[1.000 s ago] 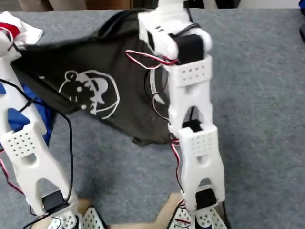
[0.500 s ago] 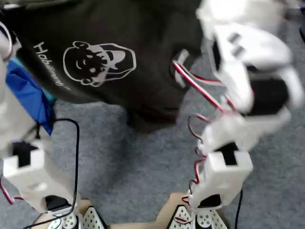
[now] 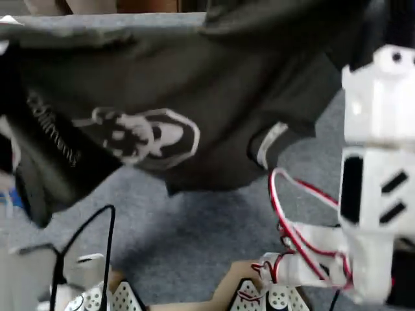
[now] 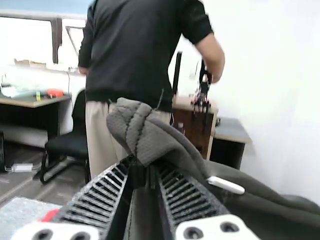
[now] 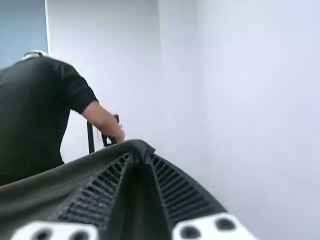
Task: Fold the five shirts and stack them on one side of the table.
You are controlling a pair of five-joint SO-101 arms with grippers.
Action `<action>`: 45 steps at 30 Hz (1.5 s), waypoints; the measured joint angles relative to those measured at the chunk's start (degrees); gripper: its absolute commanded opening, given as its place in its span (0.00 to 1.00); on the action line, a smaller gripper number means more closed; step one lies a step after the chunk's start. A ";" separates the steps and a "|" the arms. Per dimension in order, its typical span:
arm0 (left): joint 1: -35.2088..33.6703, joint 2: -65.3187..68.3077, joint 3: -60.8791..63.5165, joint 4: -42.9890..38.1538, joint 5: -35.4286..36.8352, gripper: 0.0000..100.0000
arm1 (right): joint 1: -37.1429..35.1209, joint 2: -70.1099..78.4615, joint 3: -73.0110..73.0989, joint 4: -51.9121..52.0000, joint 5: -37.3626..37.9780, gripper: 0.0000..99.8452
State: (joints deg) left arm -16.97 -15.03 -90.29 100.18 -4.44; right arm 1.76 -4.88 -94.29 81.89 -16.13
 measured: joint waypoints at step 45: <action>4.04 16.18 113.32 -96.35 -9.32 0.02 | -0.35 43.43 31.12 -35.69 0.00 0.01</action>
State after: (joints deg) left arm -12.92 1.14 23.03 3.82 -13.76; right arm 1.41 38.55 -63.16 46.20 -16.13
